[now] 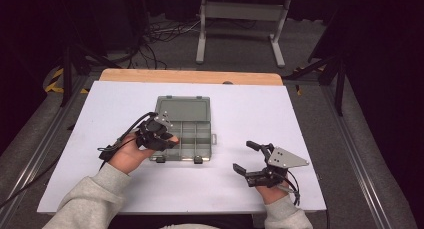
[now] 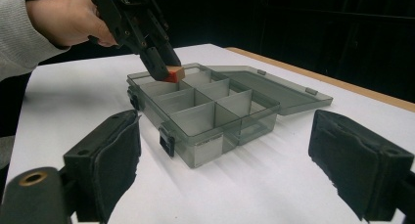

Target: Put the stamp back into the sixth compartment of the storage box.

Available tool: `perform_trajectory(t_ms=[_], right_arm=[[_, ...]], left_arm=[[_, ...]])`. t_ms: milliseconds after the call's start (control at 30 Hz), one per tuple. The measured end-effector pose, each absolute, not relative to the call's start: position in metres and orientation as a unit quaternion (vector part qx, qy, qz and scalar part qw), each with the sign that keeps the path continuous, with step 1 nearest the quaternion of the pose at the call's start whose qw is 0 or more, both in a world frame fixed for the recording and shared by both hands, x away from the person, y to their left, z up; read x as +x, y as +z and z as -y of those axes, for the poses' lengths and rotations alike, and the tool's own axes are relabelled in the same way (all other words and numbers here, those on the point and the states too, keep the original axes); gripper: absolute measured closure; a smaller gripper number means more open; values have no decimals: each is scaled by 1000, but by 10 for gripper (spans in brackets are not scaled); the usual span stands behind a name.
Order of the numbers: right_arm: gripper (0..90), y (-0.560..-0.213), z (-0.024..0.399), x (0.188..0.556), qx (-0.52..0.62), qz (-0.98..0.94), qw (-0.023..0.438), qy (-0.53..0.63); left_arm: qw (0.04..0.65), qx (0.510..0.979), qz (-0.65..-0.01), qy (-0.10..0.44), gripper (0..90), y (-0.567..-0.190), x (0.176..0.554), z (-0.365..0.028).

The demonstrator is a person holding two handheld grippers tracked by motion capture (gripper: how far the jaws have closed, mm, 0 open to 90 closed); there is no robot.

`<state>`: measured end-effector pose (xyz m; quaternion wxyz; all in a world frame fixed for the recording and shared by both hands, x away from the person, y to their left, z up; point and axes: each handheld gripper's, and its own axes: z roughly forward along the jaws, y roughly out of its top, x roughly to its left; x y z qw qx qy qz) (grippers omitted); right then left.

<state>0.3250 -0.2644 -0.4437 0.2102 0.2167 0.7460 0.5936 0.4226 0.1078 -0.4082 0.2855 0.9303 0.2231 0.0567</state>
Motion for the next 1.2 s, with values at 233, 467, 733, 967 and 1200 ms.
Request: perform_trajectory(t_ms=[233,467,733,967,1200], right_arm=[[127,-444,264,325,216,-747,209,593],[127,-444,264,325,216,-747,209,593],[127,-444,264,325,216,-747,209,594],[127,-444,264,325,215,-747,208,594],[127,-444,264,325,215,-747,208,594]], left_arm=[[273,935,-222,48,659,-413,424,-105],[259,938,-227,47,659,-415,425,-104],[245,942,-225,39,659,-419,426,-102],[238,944,-225,32,659,-421,427,-100],[235,946,-223,26,658,-423,428,-98]])
